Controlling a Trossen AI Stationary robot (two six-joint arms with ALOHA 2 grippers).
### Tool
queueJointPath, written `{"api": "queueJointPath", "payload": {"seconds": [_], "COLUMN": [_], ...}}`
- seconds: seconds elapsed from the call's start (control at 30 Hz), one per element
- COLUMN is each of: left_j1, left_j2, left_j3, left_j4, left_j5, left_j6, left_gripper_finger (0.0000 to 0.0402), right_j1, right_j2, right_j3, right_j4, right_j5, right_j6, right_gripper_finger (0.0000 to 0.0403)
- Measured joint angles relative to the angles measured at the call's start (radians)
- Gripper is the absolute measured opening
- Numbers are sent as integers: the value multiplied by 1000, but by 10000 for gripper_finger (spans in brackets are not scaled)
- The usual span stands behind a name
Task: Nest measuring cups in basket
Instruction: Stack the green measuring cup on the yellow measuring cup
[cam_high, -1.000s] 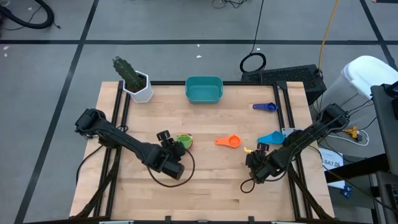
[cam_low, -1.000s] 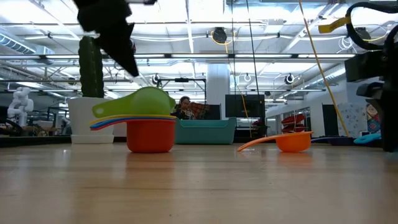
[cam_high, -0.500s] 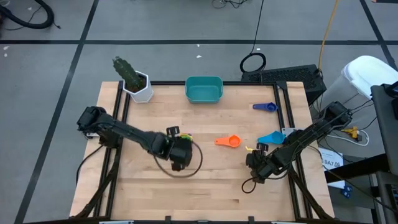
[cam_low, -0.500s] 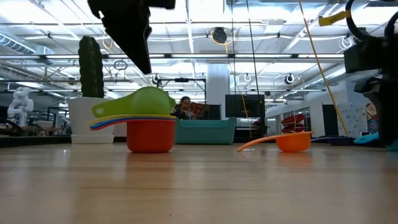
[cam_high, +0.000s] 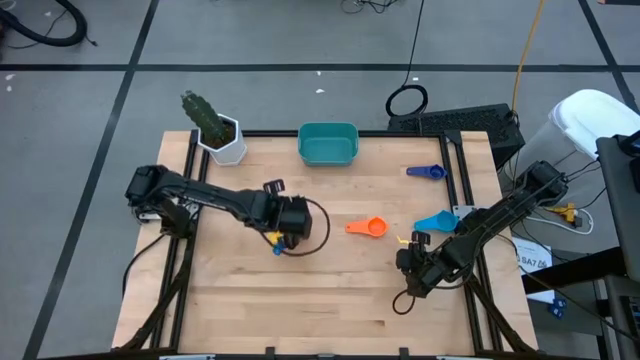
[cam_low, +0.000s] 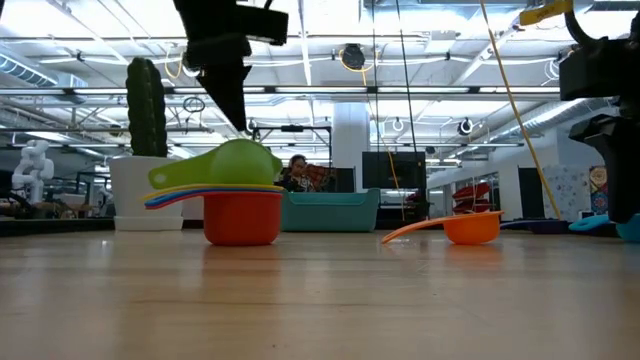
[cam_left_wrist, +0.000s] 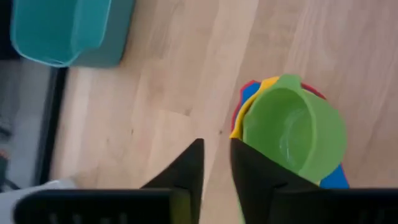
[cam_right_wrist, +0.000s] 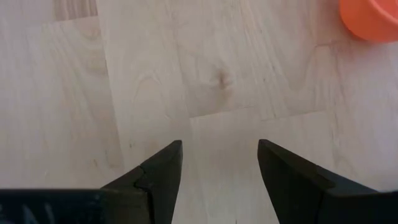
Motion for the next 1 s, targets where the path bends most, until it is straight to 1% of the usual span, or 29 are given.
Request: {"api": "queueJointPath", "payload": {"seconds": [0.13,0.17,0.27,0.43,0.6,0.67,0.77,0.83,0.87,1.0], "left_j1": [35,39,42,42,24,15,2,-4,-6,-5], "left_j2": [2,2,2,2,2,2,2,2,2,2], "left_j3": [-17,-17,-16,-16,-16,-16,-16,-16,-16,-16], "left_j4": [16,19,20,24,39,80,166,180,174,128], "left_j5": [84,96,108,215,254,299,393,397,384,278], "left_j6": [-1,0,6,14,13,36,77,85,84,66], "left_gripper_finger": [16,9,9,5,8,7,4,5,6,3], "right_j1": [0,0,0,4,4,4,4,4,4,4], "right_j2": [0,0,0,0,0,0,0,0,0,0], "right_j3": [0,0,0,0,1,1,1,1,1,1], "right_j4": [0,1,2,2,2,2,2,1,1,1], "right_j5": [0,0,0,-1,-2,-3,-3,-4,-4,-22], "right_j6": [0,0,0,0,0,0,0,0,0,0], "right_gripper_finger": [201,201,201,201,201,201,201,201,201,201]}}
